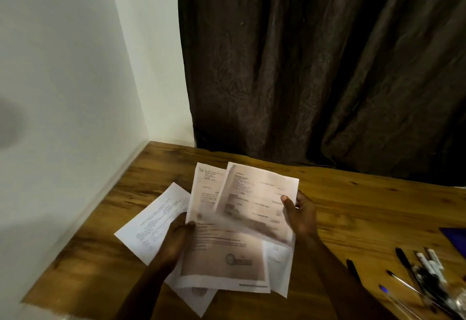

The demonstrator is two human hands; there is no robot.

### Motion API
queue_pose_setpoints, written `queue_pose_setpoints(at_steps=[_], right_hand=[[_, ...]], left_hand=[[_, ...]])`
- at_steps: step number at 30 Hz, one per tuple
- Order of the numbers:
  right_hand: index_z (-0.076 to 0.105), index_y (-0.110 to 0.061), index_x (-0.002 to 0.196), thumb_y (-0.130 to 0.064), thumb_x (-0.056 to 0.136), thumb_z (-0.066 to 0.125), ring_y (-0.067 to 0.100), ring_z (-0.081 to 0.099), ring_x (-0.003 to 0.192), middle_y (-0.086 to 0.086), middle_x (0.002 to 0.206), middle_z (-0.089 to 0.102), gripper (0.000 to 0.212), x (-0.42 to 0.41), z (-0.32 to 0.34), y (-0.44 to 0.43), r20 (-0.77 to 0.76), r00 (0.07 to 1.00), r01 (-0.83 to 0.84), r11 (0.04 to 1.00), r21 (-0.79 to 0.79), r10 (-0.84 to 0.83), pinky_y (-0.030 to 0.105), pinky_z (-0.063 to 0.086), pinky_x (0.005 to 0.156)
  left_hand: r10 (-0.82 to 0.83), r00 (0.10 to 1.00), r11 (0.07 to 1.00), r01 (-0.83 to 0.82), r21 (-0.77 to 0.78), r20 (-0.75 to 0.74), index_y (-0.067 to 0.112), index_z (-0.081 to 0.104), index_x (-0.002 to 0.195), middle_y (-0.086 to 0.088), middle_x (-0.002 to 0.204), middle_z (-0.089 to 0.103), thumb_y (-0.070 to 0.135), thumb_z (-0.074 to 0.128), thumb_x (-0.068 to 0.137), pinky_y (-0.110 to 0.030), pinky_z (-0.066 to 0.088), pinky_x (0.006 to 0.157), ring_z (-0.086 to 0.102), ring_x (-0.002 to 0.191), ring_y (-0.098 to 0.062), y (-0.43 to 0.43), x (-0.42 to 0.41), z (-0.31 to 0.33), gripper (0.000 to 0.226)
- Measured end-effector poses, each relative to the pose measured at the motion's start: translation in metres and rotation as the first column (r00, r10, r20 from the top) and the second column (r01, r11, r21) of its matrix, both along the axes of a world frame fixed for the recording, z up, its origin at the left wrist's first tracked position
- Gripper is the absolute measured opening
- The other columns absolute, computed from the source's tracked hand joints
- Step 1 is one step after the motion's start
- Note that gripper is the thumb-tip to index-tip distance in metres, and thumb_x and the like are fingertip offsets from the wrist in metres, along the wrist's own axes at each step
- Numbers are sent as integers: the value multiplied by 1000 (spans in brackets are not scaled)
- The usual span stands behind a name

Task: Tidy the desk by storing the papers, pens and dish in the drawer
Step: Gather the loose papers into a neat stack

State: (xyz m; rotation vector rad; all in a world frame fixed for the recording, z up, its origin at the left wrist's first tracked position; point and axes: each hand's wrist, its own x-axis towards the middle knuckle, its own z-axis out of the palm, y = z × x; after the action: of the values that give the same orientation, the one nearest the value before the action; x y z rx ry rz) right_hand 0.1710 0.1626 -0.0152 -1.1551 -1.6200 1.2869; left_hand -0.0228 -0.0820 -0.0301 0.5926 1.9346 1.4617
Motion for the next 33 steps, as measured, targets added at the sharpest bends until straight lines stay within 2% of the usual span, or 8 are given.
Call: queue_pose_setpoints(at_steps=[4, 10, 14, 18, 22, 25, 29, 33], right_hand=[[63, -9, 119, -14, 94, 60, 13, 66, 96, -1, 108, 68, 25, -1, 9, -38, 80, 995, -64, 993, 102, 56, 18, 54, 73], [64, -9, 120, -17, 94, 62, 15, 69, 99, 3, 111, 71, 27, -11, -2, -45, 63, 994, -94, 992, 78, 89, 28, 59, 79], [66, -12, 110, -21, 94, 62, 9, 69, 87, -1, 99, 71, 19, -15, -3, -46, 71, 990, -125, 991, 48, 122, 25, 57, 72], [69, -14, 93, -23, 92, 65, 24, 69, 87, 6, 93, 73, 10, -8, -10, -37, 222, 974, 3, 989, 151, -37, 32, 53, 76], [46, -11, 133, -58, 79, 67, 38, 48, 123, 17, 135, 50, 74, 17, -26, -28, 735, 646, 114, 978, 174, -206, 45, 46, 95], [27, -12, 142, -66, 73, 67, 39, 36, 131, 17, 143, 33, 96, 29, -28, -29, 883, 442, 93, 987, 128, -156, 45, 41, 101], [38, -9, 135, -49, 70, 79, 37, 50, 120, 18, 131, 50, 87, 27, -29, -17, 835, 526, 113, 986, 122, -164, 42, 48, 93], [59, -9, 114, -41, 72, 80, 27, 66, 92, 10, 107, 67, 57, 32, -27, -7, 755, 643, 124, 990, 64, -129, 31, 53, 74]], left_hand=[[-4, 992, 995, -8, 99, 124, 27, 65, 112, 3, 103, 73, 16, 55, 97, -30, 55, 76, 70, 95, -21, -4, 9, 9, 22], [-94, 986, 995, 88, 48, 135, 36, 57, 122, 7, 110, 71, 55, 60, 87, -39, 55, 87, 69, 100, -20, -12, 6, 4, 40], [-167, 984, 986, 164, 42, 64, 33, 54, 126, 5, 115, 69, 37, 68, 86, -31, 60, 80, 69, 102, -16, -15, 4, 0, 42], [48, 998, 996, -50, 68, 33, 23, 58, 124, 0, 112, 69, 25, 61, 94, -31, 58, 74, 68, 99, -19, -15, -6, 1, 30], [287, 933, 933, -324, 158, 219, 12, 59, 123, -13, 117, 67, 20, 57, 97, -45, 53, 88, 65, 102, -31, -27, -36, -7, 27], [320, 817, 886, -437, 154, 479, 11, 56, 123, -14, 121, 63, 20, 53, 98, -47, 46, 97, 59, 108, -34, -37, -56, -11, 27], [264, 811, 920, -374, 117, 522, 13, 54, 127, -12, 129, 60, 28, 52, 98, -51, 46, 99, 61, 109, -33, -44, -65, -21, 33], [297, 885, 937, -342, 69, 358, 14, 55, 122, -12, 117, 64, 28, 53, 98, -51, 50, 94, 59, 109, -35, -40, -51, -10, 28]])
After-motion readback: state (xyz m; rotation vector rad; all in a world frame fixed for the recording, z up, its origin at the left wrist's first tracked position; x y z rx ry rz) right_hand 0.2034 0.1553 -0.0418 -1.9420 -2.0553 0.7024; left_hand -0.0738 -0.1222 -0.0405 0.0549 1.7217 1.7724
